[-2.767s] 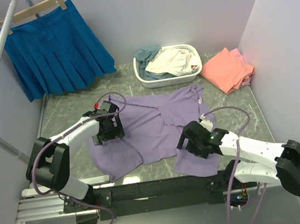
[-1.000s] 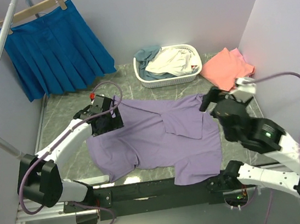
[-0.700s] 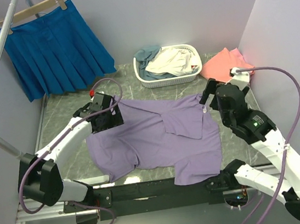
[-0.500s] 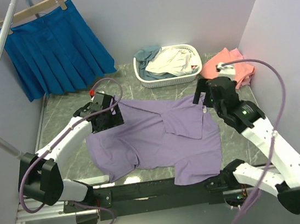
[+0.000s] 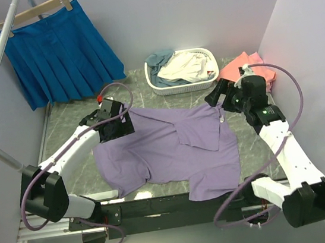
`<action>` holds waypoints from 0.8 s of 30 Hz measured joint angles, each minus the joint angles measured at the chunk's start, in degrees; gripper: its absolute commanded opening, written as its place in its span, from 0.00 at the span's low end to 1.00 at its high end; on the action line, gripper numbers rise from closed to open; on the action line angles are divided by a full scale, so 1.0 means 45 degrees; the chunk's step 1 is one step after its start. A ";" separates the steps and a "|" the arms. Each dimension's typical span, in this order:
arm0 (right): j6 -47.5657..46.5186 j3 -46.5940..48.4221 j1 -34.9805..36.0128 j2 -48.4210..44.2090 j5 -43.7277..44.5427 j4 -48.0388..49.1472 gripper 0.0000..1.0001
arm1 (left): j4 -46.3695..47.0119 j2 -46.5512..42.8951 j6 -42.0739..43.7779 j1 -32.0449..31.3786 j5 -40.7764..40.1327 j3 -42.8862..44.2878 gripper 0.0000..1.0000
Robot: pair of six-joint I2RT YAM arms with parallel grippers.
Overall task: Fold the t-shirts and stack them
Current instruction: Fold the tshirt
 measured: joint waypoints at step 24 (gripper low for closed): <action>0.2147 -0.0073 -0.2249 0.3750 -0.3546 0.2531 1.00 | -0.0291 -0.1695 -0.0214 0.0053 -0.2040 0.0865 0.99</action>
